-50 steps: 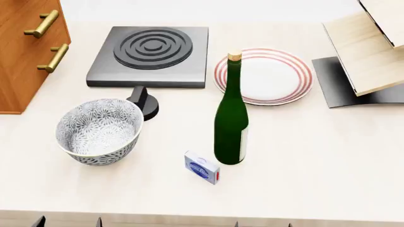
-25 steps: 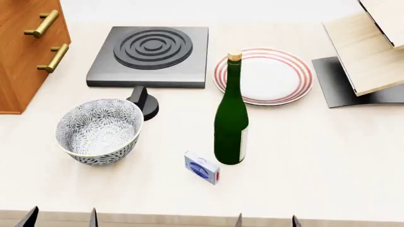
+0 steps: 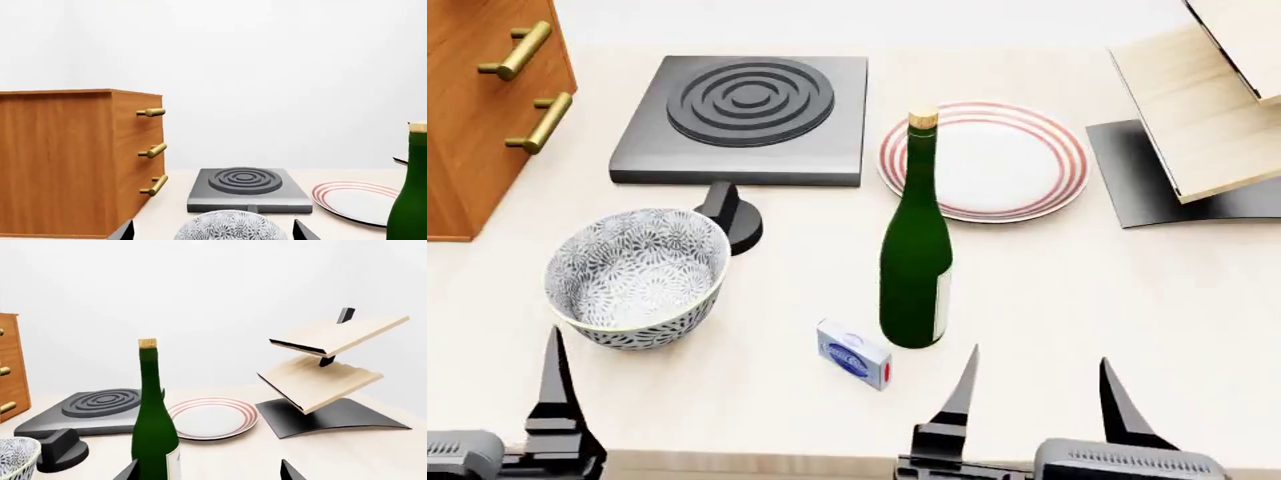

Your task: Pick up the akita bowl and put it on the plate.

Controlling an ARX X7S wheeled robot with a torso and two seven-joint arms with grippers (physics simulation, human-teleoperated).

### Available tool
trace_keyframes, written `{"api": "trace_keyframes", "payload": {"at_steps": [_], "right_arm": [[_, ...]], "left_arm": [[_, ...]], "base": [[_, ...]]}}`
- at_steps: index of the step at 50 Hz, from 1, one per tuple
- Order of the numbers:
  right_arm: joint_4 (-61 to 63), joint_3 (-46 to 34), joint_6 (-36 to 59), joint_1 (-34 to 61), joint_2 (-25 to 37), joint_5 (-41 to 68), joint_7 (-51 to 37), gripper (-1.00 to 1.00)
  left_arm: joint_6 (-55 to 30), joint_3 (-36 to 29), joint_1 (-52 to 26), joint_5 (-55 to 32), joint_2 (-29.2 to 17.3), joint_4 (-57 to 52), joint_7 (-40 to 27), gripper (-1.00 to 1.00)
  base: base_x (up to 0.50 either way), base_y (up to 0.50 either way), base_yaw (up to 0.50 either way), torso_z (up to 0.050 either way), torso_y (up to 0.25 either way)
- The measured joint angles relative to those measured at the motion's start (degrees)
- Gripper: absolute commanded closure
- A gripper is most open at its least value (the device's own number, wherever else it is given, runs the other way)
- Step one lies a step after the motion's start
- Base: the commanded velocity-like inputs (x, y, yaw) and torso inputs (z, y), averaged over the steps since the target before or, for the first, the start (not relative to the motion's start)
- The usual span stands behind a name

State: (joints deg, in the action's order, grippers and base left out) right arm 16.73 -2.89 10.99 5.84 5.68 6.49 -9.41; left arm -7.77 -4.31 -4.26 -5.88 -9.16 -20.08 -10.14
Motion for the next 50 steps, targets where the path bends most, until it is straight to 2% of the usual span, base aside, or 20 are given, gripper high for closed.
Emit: {"api": "trace_keyframes", "payload": {"at_steps": [20,50], "right_arm": [[8.97,-0.29,2.69,0.02,1.52,1.59,-2.49,-1.0],[11.69,-1.06,1.69,-1.18,3.53,3.09,-3.77,-1.0]], "left_arm": [[-2.82,1.22,1.29,-1.9,-1.68,-11.85,-1.61,-1.0],[-2.16,1.41,1.91,-2.73,-2.87,-13.42,-3.15,-1.0]], "base": [[0.0,0.0,0.0,0.0,0.0],[0.0,-0.02,0.0,0.0,0.0]]}}
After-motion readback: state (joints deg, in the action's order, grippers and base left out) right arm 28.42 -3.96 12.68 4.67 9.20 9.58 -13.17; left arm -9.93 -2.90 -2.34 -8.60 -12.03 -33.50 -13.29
